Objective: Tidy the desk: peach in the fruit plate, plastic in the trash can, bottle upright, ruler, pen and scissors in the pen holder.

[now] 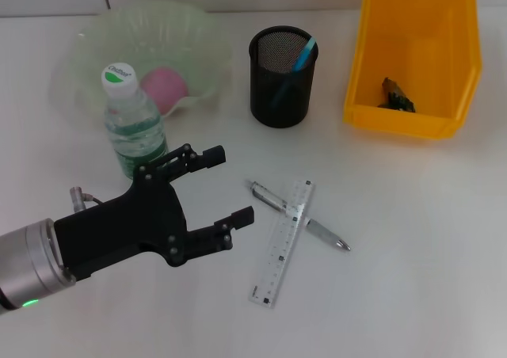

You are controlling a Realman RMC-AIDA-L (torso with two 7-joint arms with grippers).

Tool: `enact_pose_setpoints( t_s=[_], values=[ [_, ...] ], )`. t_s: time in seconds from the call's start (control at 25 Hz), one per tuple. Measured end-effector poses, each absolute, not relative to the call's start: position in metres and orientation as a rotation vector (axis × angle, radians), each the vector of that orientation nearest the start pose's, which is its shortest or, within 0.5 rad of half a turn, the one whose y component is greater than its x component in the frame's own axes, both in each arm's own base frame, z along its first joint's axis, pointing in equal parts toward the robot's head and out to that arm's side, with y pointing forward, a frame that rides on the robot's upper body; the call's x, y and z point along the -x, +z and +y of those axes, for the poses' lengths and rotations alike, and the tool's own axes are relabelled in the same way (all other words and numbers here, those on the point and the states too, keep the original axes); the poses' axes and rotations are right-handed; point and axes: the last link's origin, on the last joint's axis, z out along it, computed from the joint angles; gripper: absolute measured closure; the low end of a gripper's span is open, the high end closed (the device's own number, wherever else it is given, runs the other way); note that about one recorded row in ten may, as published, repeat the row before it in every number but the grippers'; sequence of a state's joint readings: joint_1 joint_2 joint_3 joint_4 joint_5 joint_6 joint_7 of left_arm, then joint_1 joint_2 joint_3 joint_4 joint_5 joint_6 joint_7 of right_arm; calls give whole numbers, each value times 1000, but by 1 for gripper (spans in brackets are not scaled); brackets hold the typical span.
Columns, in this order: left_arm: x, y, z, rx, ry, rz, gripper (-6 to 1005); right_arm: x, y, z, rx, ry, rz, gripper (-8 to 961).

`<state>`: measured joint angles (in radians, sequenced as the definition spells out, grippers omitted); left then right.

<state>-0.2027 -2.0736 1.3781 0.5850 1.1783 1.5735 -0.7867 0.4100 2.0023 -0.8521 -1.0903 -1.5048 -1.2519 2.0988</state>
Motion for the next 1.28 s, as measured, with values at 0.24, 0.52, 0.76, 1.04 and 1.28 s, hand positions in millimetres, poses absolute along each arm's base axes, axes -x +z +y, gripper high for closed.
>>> enact_pose_setpoints(
  t_s=[0.24,0.52,0.76,1.04,1.28],
  values=[
    [260,-41,242,2561,-1092,-156,201,-179,122,385,2645,370,668,353],
    [261,-41,243,2560,-1082,-171,201,-147,91,389,2804,-351,1,357],
    [262,-42,241,2571,-1078,-168,201,-124,47,372,2851,-537,-487,360],
    [262,-42,241,2582,-1084,-181,201,-114,23,367,2918,-682,-698,354],
    [262,-42,240,2579,-1084,-183,201,-103,16,383,2864,-646,-382,346]
  ],
)
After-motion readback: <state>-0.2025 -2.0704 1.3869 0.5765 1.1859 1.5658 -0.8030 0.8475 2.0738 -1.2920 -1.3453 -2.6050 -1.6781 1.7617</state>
